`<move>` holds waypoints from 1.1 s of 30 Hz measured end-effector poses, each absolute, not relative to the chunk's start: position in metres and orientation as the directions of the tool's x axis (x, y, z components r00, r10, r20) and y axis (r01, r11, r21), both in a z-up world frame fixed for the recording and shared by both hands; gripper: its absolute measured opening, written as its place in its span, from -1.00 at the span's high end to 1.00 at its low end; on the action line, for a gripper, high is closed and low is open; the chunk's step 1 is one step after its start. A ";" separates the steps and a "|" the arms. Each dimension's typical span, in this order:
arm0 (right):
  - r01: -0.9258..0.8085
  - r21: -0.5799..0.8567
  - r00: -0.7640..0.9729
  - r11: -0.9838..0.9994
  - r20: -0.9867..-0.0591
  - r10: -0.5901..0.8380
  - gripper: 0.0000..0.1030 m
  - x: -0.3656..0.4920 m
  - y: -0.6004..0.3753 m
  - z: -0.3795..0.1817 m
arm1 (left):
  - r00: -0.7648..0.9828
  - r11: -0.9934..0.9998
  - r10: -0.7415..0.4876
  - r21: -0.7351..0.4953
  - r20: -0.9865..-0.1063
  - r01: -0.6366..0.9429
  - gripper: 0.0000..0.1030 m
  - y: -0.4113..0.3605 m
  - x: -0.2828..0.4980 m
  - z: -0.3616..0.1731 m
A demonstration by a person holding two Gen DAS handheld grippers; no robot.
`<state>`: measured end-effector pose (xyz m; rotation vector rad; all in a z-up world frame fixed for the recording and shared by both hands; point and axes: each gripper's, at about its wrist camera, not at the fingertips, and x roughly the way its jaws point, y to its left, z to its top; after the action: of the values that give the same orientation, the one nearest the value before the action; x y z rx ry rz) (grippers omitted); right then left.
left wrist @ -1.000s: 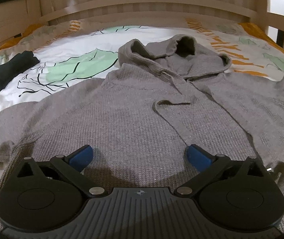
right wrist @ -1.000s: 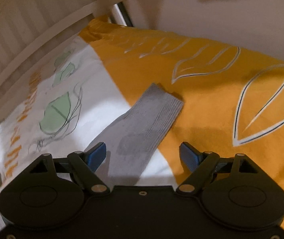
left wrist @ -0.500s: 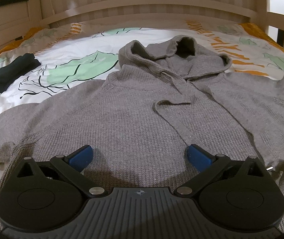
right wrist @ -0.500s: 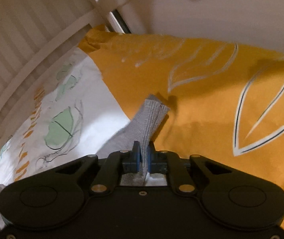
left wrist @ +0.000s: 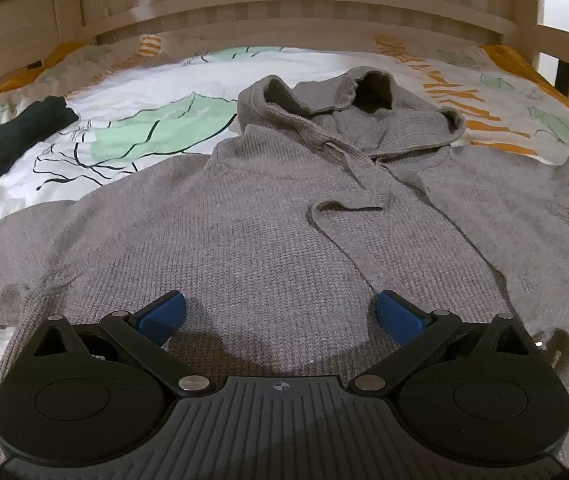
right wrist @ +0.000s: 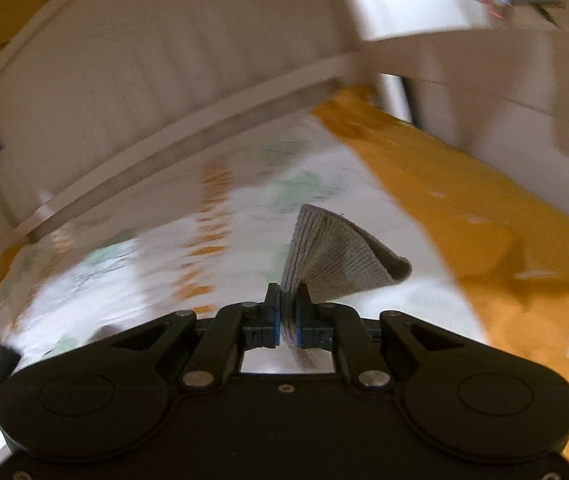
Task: Fold large clothes
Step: 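Lift the sleeve and lay it across the hoodie body, open right gripper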
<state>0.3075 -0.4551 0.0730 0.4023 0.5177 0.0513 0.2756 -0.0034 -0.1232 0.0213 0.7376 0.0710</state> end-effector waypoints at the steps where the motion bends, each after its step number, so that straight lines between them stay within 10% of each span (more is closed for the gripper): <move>1: 0.027 0.388 0.869 0.921 -0.464 0.170 0.75 0.308 -0.440 0.079 | 0.729 0.998 0.062 0.039 -0.682 -0.049 -1.00 -0.002 0.277 -0.122; 28: -0.481 0.328 0.592 0.813 -0.563 0.578 0.72 0.273 -0.059 -0.029 | 0.697 0.904 -0.134 -0.375 -0.704 -0.205 -0.87 0.193 0.216 -0.065; 33: -0.561 0.295 0.510 0.774 -0.613 0.603 0.08 0.258 -0.034 -0.050 | 0.695 0.899 -0.163 -0.396 -0.700 -0.188 -0.87 0.193 0.223 -0.065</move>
<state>0.2576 -0.0338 -0.0504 0.0608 0.7621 0.7012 0.2230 0.1935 -0.0652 -0.4660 0.8094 0.0143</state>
